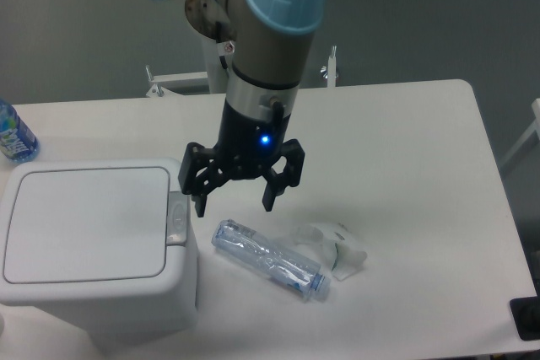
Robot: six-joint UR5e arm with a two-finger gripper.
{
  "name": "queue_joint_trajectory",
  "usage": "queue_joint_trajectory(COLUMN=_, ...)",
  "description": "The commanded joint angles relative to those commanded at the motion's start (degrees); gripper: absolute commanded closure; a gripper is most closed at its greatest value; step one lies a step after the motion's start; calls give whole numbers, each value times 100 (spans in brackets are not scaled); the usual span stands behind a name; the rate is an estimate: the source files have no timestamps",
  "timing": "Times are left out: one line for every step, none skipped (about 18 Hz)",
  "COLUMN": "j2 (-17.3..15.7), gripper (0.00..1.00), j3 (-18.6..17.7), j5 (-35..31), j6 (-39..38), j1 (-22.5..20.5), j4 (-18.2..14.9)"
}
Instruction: Open the trash can
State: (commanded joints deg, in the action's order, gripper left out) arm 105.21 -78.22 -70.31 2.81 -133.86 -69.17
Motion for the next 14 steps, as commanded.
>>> queue_joint_trajectory(j2=0, gripper=0, j3=-17, j5=0, j6=0, j1=0, j4=26)
queue_joint_trajectory(j2=9, gripper=0, j3=-26, j5=0, j6=0, j1=9, j4=35)
queue_joint_trajectory(j2=9, gripper=0, j3=-26, j5=0, j6=0, j1=17, j4=35)
queue_joint_trajectory(j2=26, gripper=0, j3=-26, j5=0, j6=0, j1=35, j4=35)
queue_joint_trajectory(j2=44, gripper=0, j3=-26, j5=-9, j6=9, j1=44, j4=35)
queue_joint_trajectory(j2=44, gripper=0, j3=-26, j5=-9, j6=0, j1=44, j4=35)
queue_joint_trajectory(j2=53, gripper=0, j3=-35, j5=-9, j6=9, j1=44, j4=35)
queue_joint_trajectory(j2=53, gripper=0, j3=-35, j5=-9, j6=0, j1=44, j4=35)
queue_joint_trajectory(j2=53, gripper=0, j3=-35, j5=-9, j6=0, j1=44, j4=35)
queue_joint_trajectory(j2=53, gripper=0, j3=-53, j5=-9, j6=0, j1=53, j4=35)
queue_joint_trajectory(j2=61, gripper=0, j3=-62, j5=-9, j6=9, j1=61, j4=44)
queue_joint_trajectory(j2=62, gripper=0, j3=-62, j5=-17, j6=9, j1=62, j4=44)
queue_joint_trajectory(j2=70, gripper=0, j3=-62, j5=-18, j6=9, j1=53, j4=44)
queue_joint_trajectory(j2=70, gripper=0, j3=-62, j5=-18, j6=9, j1=61, j4=44)
